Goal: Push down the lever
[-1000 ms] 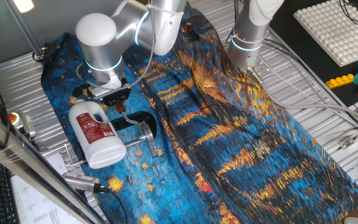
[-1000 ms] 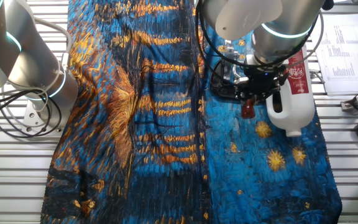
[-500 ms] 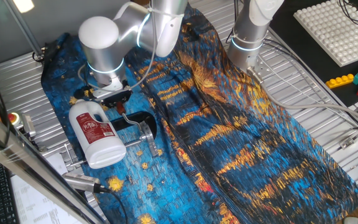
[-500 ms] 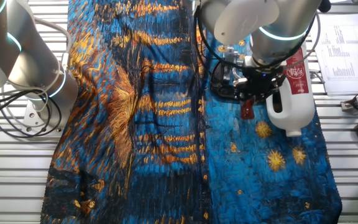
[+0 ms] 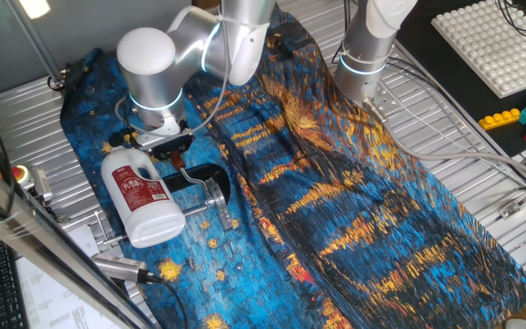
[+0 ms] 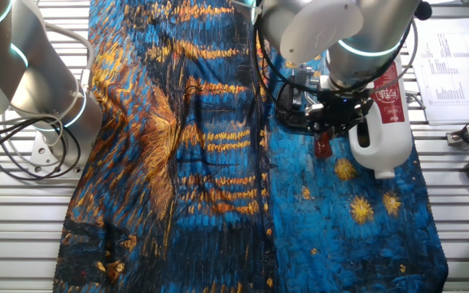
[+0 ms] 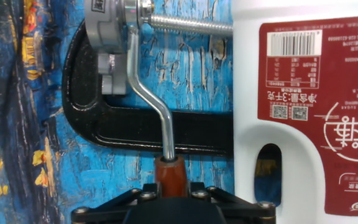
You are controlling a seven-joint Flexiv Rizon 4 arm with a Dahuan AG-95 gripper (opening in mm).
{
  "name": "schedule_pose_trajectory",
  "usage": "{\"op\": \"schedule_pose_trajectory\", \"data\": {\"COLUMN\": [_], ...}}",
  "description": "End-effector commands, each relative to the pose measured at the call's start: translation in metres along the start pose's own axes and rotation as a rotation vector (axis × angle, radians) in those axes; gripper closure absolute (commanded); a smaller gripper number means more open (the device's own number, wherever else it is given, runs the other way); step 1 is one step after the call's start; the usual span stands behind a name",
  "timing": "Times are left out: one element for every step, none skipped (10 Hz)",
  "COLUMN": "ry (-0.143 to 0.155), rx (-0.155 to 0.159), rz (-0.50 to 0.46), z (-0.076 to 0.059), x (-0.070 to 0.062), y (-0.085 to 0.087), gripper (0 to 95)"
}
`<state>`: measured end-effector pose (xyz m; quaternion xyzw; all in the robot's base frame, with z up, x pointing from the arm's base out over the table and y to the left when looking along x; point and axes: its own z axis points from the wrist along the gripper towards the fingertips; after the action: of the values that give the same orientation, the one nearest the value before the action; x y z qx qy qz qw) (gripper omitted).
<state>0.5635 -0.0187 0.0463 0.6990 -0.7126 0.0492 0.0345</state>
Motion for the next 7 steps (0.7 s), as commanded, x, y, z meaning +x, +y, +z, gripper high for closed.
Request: {"op": "schedule_pose_trajectory", "data": {"ry": [-0.005, -0.001, -0.004, -0.007, -0.005, -0.002, -0.002], "rx": [-0.008, -0.001, 0.000, -0.002, -0.003, -0.003, 0.001], "rz": [0.007, 0.015, 0.012, 0.003, -0.009, -0.012, -0.005], "z": [0.003, -0.002, -0.008, -0.021, -0.034, -0.043, -0.062], "x": [-0.001, 0.000, 0.001, 0.004, 0.006, 0.006, 0.008], "y": [-0.002, 0.000, 0.000, -0.002, -0.005, -0.006, -0.009], "gripper": [95.0, 95.0, 76.0, 76.0, 76.0, 76.0, 76.0]}}
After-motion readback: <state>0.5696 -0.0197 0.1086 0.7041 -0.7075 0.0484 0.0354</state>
